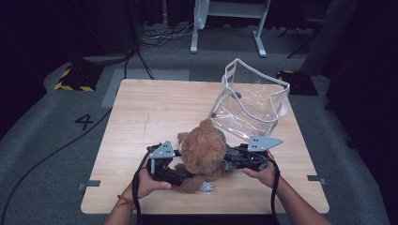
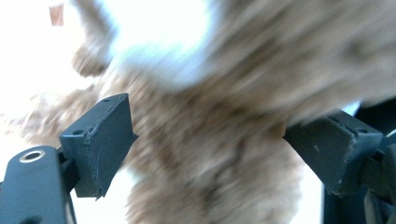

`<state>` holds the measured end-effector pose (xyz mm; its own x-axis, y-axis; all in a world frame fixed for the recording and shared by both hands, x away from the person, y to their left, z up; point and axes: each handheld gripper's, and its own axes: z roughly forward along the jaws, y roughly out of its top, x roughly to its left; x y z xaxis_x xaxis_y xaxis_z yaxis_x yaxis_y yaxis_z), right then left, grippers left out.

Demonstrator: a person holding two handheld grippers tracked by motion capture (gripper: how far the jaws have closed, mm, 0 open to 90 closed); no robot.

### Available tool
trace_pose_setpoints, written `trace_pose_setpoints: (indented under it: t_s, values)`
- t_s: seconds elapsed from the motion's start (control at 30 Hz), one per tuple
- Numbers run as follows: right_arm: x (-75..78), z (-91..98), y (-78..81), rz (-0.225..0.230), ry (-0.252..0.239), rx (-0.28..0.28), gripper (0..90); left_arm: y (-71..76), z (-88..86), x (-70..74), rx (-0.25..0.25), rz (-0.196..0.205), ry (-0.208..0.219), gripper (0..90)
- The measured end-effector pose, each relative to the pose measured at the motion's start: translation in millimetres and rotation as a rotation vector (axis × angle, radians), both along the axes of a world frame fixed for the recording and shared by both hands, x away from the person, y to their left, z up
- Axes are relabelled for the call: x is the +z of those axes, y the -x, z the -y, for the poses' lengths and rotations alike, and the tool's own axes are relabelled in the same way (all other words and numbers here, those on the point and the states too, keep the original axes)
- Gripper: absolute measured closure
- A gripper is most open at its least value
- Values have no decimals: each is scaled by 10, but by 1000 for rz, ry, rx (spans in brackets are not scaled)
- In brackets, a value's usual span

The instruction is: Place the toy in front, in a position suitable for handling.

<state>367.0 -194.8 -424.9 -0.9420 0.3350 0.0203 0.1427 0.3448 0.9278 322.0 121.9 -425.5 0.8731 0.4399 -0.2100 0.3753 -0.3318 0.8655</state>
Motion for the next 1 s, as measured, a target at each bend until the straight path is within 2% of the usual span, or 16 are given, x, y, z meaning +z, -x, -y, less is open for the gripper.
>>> trace_pose_setpoints:
  t_s: [0.03,0.1,0.13,0.17,0.23,0.27,0.33,0.37,0.47,0.57,0.63,0.67,0.77,0.83,0.93,1.0]
  values:
    - [-21,-10,1,-3,7,-1,730,43,69,9,20,-3,-3,152]
    - [-40,-24,1,-8,10,-6,730,107,244,-14,88,-13,-50,116]
    - [-41,-28,3,-5,11,-5,731,130,324,-37,123,-7,-76,105]
    - [-40,-32,10,-5,14,-6,731,143,379,-52,137,17,-105,47]
    - [-41,-41,28,-8,23,-4,735,168,447,-79,162,28,-94,3]
    - [-43,-43,37,-10,29,2,736,171,478,-88,214,49,-125,31]
    - [-48,-36,55,-12,41,6,738,173,469,-91,243,112,-171,235]
    - [-47,-25,57,-19,38,13,737,151,440,-94,227,114,-175,278]
    - [-49,-20,83,-34,45,38,737,47,352,-104,185,87,-156,361]
    - [-49,-53,147,-20,90,41,734,-45,281,-100,116,100,-160,468]
    - [-17,-39,183,-2,104,37,730,-112,225,-104,65,113,-153,502]
    - [5,-22,189,7,105,31,728,-147,189,-97,23,121,-150,512]
    - [140,87,183,23,62,7,726,-215,137,-67,-60,134,-163,529]
    - [273,170,157,50,27,-18,727,-264,119,-44,-120,140,-173,529]
    - [498,249,125,93,-33,-54,728,-327,117,-36,-160,132,-176,529]
    - [658,267,106,134,-74,-77,728,-333,130,-59,-164,129,-163,529]
